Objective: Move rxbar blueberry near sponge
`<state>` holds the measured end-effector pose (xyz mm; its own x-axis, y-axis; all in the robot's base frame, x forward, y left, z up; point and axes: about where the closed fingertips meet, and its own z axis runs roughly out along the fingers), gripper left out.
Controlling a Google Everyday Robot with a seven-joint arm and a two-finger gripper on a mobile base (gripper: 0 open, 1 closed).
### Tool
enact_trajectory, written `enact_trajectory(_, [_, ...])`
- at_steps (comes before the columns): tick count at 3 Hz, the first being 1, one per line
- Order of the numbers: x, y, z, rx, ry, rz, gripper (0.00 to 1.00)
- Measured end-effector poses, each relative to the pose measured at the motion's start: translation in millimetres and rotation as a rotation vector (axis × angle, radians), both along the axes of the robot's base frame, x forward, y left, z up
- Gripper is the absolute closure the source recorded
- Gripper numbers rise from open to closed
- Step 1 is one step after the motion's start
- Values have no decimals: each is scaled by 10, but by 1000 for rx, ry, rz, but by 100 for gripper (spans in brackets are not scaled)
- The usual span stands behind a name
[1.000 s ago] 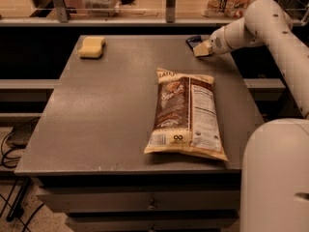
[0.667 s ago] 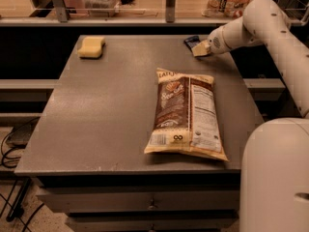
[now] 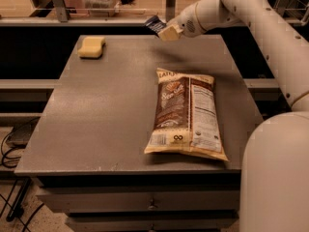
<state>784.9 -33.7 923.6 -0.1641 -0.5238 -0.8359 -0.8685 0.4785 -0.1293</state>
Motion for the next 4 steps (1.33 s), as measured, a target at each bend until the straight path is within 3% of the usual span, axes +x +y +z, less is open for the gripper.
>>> enact_trajectory(2, [-28, 93, 33, -8, -25, 33, 100])
enact_trajectory(4, [-172, 922, -112, 70, 2, 214, 100])
